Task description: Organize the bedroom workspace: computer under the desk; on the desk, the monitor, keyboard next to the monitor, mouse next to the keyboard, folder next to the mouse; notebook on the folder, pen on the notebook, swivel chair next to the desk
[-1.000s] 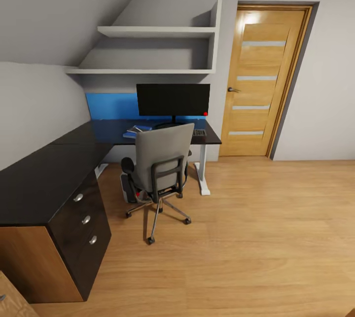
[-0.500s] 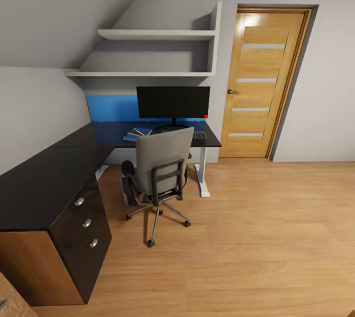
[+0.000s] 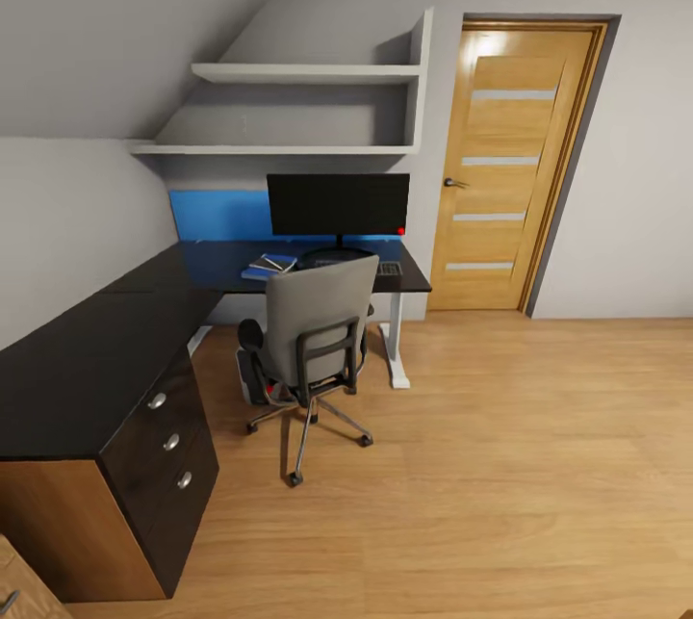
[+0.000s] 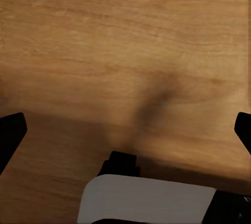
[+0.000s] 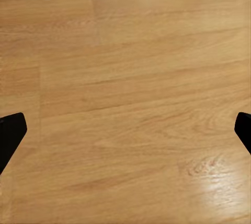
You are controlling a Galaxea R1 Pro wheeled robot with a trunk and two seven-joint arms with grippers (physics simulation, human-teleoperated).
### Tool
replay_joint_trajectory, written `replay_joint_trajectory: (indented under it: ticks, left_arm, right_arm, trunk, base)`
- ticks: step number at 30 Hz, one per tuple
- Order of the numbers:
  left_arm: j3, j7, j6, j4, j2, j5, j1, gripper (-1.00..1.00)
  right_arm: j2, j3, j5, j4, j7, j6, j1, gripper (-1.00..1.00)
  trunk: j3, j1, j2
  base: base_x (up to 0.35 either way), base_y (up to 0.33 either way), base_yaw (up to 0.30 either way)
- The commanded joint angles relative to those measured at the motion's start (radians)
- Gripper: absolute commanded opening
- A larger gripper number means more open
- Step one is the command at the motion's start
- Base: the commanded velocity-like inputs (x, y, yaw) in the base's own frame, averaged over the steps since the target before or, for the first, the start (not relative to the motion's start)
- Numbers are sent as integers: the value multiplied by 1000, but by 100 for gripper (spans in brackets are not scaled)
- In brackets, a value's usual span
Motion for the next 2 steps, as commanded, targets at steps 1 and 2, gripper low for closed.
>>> replay_joint_trajectory:
  ticks: [1,2]
  left_arm:
    - [-9,6,-4,0,-1,4,0,100]
    - [-9,6,-6,0,-1,3,0,100]
  right_arm:
    - [1,8,-3,2,-6,-2,-1,100]
    - [1,8,-3,2,-6,-2,-1,100]
  trunk:
    - [-1,0,0]
    - [-1,0,0]
  base:
    - [0,0,0]
    - [0,0,0]
